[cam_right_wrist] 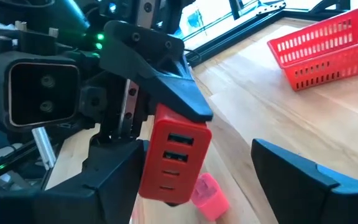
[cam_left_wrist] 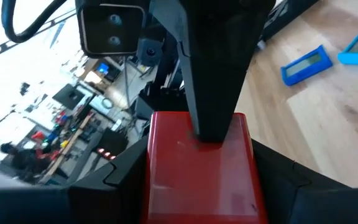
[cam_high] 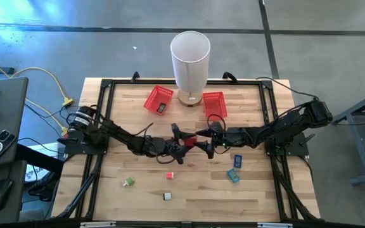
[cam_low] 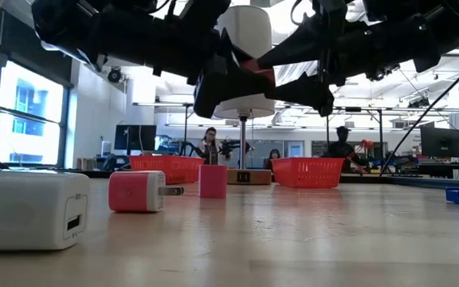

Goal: Sort adapters and digital timers
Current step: Put the red charger adapter into the right red bin

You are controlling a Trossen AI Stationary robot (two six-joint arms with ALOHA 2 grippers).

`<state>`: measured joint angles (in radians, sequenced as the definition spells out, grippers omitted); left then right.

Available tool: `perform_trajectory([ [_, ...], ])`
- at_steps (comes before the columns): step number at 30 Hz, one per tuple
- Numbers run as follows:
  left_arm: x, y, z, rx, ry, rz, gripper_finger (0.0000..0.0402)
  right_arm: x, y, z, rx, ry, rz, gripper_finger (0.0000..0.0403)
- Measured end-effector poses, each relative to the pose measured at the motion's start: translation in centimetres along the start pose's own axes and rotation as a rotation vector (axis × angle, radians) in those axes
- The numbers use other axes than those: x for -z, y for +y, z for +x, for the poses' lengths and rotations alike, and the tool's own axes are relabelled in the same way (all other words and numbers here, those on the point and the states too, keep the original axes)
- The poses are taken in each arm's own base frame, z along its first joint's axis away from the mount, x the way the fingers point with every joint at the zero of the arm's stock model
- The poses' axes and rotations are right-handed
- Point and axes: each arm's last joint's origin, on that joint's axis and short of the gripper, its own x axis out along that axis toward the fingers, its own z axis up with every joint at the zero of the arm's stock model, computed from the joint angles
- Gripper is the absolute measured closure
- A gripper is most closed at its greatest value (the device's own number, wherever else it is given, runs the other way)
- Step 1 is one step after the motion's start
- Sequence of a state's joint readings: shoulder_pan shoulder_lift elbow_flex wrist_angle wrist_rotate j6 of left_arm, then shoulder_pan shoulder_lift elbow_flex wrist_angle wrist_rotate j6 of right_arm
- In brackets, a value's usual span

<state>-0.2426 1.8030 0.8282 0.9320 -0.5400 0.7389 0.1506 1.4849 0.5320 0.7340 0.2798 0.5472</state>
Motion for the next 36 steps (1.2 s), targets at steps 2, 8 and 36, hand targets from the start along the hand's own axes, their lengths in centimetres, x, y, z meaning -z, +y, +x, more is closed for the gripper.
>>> perform_trajectory([
  [2, 0.1, 0.2, 0.2, 0.005, -0.008, -0.012, 0.0199, -0.1, 0.0, 0.0, 0.001, -0.005, 0.001, 0.0117],
  [8, 0.6, 0.9, 0.7, -0.004, -0.009, -0.021, 0.0199, -0.1, -0.1, 0.0, 0.002, -0.005, 0.001, 0.0117],
  [36, 1.4, 0.7, 2.4, 0.017, -0.014, -0.009, 0.0188, -0.3, -0.8, 0.3, -0.006, 0.023, 0.010, 0.0187],
])
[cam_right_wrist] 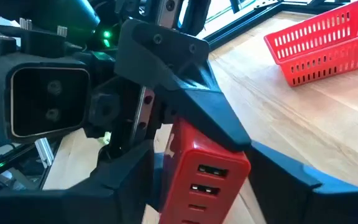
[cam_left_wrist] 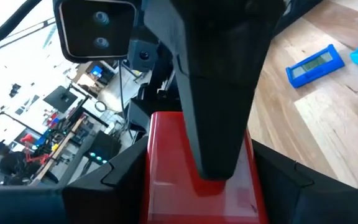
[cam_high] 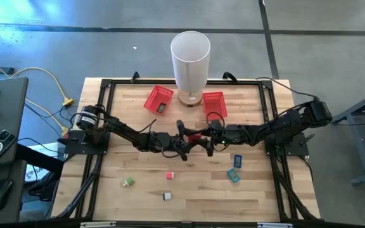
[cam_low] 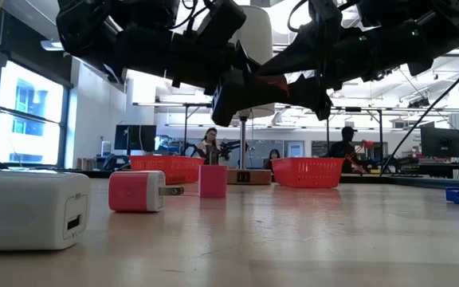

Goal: Sort adapters and digital timers
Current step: Put the red charger adapter into the right red bin

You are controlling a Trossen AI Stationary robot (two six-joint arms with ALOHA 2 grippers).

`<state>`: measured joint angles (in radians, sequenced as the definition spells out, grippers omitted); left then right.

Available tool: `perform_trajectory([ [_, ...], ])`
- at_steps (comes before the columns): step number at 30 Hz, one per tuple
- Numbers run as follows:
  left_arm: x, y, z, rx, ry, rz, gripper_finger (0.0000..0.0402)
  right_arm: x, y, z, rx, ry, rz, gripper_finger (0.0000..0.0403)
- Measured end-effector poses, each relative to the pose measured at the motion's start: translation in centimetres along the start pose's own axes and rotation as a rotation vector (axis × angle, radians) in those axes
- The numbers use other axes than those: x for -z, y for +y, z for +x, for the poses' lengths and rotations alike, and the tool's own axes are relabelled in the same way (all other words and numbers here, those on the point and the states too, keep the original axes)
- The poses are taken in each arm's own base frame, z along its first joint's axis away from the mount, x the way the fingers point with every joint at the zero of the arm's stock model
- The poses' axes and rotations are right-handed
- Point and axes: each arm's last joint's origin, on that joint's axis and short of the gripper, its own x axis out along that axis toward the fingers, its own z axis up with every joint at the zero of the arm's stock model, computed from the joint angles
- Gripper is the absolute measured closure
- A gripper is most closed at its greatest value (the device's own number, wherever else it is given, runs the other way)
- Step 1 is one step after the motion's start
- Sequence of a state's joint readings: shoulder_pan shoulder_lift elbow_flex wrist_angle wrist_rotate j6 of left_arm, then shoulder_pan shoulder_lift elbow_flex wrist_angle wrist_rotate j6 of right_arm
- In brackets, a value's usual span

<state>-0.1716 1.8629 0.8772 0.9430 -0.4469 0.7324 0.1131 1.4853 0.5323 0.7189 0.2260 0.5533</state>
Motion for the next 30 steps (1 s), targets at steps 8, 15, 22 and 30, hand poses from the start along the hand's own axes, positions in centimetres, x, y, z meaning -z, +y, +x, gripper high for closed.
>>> perform_trajectory([
  [8, 0.03, -0.02, 0.01, 0.006, -0.001, -0.028, 0.0185, 0.06, -0.02, 0.01, -0.014, 0.016, 0.003, 0.0279],
  [15, -0.06, -0.14, -0.06, 0.014, -0.007, -0.026, 0.0185, 0.15, -0.03, 0.00, -0.014, 0.026, -0.019, 0.0279],
  [22, 0.04, -0.22, -0.07, 0.021, 0.006, -0.005, 0.0182, 0.23, -0.07, 0.00, -0.011, 0.035, -0.034, 0.0281],
  [30, 0.07, -0.31, -0.08, 0.034, 0.005, -0.043, 0.0125, 0.36, -0.01, -0.01, -0.029, 0.055, -0.076, 0.0295],
])
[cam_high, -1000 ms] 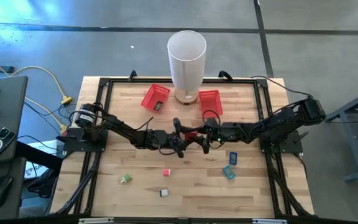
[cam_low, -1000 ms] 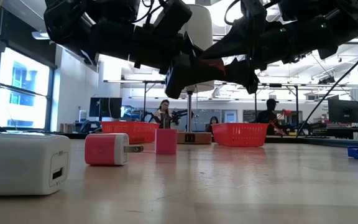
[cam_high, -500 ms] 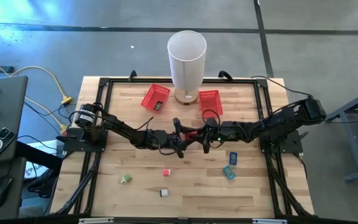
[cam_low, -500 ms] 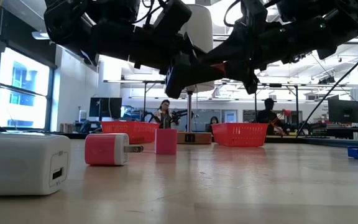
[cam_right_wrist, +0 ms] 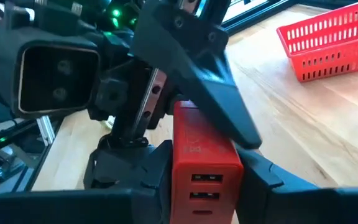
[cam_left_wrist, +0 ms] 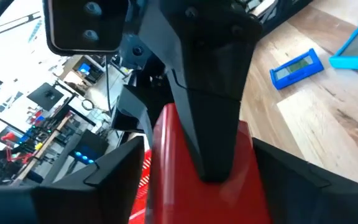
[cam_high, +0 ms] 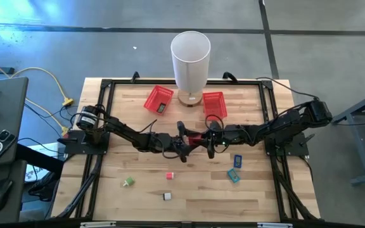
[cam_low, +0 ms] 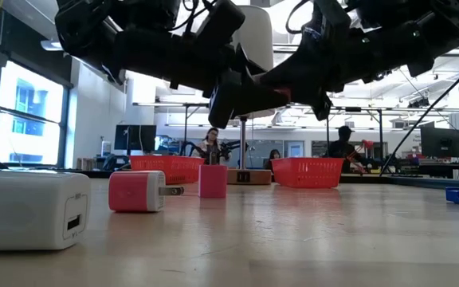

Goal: Sort adapters and digital timers
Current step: Put the red charger adapter into the right red bin

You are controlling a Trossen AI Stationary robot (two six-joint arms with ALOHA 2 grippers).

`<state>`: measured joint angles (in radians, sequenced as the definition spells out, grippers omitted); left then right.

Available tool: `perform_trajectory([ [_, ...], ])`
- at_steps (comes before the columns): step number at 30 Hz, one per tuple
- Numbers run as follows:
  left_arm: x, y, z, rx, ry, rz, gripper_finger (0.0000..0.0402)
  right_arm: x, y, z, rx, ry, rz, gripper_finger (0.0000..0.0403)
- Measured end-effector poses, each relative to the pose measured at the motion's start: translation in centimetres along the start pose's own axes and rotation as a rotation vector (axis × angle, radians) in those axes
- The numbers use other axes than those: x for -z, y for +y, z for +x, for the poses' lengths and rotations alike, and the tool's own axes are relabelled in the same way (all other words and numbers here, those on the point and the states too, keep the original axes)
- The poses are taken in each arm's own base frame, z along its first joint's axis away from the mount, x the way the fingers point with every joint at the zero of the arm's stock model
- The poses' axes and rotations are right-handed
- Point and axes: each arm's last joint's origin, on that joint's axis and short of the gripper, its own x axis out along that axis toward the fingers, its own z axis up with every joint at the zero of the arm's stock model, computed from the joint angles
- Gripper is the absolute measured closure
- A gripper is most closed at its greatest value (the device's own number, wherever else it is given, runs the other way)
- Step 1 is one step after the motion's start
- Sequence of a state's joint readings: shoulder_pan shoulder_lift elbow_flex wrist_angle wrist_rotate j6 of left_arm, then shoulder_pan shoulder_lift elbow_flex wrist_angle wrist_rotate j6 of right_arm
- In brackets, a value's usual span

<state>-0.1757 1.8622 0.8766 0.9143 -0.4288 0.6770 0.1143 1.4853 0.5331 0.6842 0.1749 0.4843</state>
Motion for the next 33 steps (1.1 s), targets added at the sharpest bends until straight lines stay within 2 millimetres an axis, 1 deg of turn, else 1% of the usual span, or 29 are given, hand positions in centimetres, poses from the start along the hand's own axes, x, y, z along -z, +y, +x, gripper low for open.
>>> perform_trajectory([
  [4, -0.1, 0.0, 0.0, -0.006, -0.003, -0.004, 0.0086, 0.1, -0.1, 0.0, 0.006, 0.006, -0.003, 0.0296],
  [7, -0.2, -0.1, -0.1, -0.007, -0.006, -0.007, 0.0066, 0.1, -0.1, 0.0, 0.008, 0.010, 0.000, 0.0296],
  [11, -0.6, -0.6, -0.4, 0.005, -0.017, -0.004, 0.0060, 0.4, 0.5, -0.1, 0.014, 0.004, -0.052, 0.0296],
  [17, -1.7, -1.7, -1.2, -0.004, -0.025, 0.004, 0.0060, 0.9, 1.5, -0.8, 0.122, -0.021, -0.160, 0.0296],
  [21, -2.2, -2.4, -1.8, -0.047, 0.008, 0.024, 0.0060, 0.7, 2.4, -2.0, 0.213, -0.051, -0.223, 0.0296],
  [25, -2.6, -2.9, -2.3, -0.096, 0.049, 0.020, 0.0059, 0.4, 3.1, -3.8, 0.331, -0.069, -0.273, 0.0296],
  [28, -2.8, -3.1, -2.6, -0.122, 0.069, -0.007, 0.0059, 0.2, 3.1, -5.3, 0.462, -0.075, -0.312, 0.0296],
  [33, -2.9, -3.4, -2.8, -0.123, 0.071, -0.051, 0.0059, 0.1, 2.7, -6.9, 0.646, -0.135, -0.294, 0.0296],
])
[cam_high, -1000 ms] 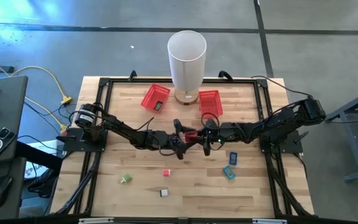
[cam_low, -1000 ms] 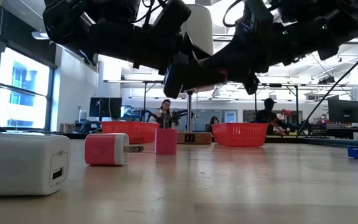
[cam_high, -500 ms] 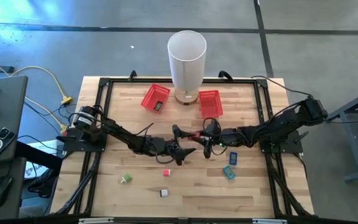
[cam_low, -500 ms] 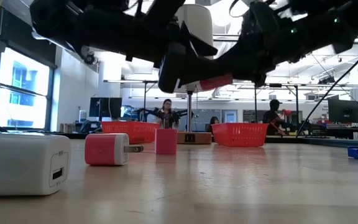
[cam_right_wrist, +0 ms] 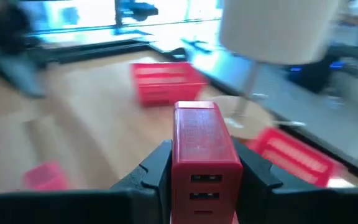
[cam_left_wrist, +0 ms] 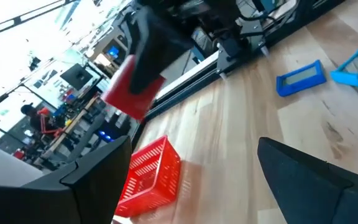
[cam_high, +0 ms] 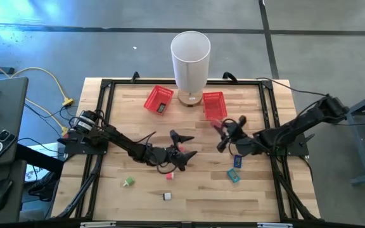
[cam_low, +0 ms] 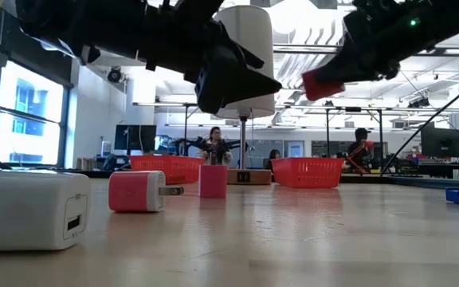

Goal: Sort adapters and digital timers
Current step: Put the red charger adapter into the right red bin

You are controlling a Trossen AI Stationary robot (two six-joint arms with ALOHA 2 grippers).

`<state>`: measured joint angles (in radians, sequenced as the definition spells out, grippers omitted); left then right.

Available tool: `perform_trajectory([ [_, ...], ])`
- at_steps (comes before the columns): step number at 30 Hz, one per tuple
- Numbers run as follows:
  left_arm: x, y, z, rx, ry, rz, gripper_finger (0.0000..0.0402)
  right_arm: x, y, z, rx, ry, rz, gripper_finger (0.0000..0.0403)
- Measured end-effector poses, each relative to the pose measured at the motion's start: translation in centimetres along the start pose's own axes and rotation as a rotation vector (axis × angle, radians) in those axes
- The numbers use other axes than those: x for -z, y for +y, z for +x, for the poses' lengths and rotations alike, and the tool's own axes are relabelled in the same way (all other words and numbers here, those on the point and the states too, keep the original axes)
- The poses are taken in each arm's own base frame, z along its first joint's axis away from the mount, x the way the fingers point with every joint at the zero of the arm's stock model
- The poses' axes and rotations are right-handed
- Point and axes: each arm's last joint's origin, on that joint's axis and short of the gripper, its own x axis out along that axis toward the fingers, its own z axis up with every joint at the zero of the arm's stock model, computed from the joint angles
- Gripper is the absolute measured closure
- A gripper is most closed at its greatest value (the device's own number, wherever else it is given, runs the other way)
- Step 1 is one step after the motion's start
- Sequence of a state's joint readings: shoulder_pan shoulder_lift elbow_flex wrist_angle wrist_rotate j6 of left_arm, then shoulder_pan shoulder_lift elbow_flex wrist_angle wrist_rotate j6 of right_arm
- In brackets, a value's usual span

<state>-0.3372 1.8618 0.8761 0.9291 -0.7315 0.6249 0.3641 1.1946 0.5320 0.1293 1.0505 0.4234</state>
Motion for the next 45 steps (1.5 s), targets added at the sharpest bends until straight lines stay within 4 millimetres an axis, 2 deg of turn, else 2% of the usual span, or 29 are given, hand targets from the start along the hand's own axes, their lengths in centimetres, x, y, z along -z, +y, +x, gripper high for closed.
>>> perform_trajectory([
  [7, 0.5, -0.2, 0.0, 0.021, 0.036, -0.047, 0.0059, 1.1, -1.5, 0.9, 0.218, -0.004, 0.052, 0.0296],
  [12, 0.6, -0.3, 0.0, 0.028, 0.048, -0.063, 0.0059, 1.5, -2.7, 2.8, 0.278, 0.055, 0.106, 0.0296],
  [18, 0.9, -0.5, -0.1, 0.038, 0.077, -0.085, 0.0059, 1.6, -4.1, 5.5, 0.354, 0.097, 0.087, 0.0296],
  [29, 1.4, -1.0, -0.4, 0.029, 0.148, -0.096, 0.0059, 2.5, -5.2, 11.1, 0.325, 0.111, 0.073, 0.0296],
  [36, 1.2, -1.4, -0.9, 0.018, 0.164, -0.080, 0.0059, 3.8, -7.0, 14.2, 0.288, 0.139, 0.088, 0.0296],
  [45, 1.3, -1.6, -1.2, 0.001, 0.186, -0.060, 0.0059, 5.0, -9.3, 16.3, 0.280, 0.180, 0.131, 0.0296],
])
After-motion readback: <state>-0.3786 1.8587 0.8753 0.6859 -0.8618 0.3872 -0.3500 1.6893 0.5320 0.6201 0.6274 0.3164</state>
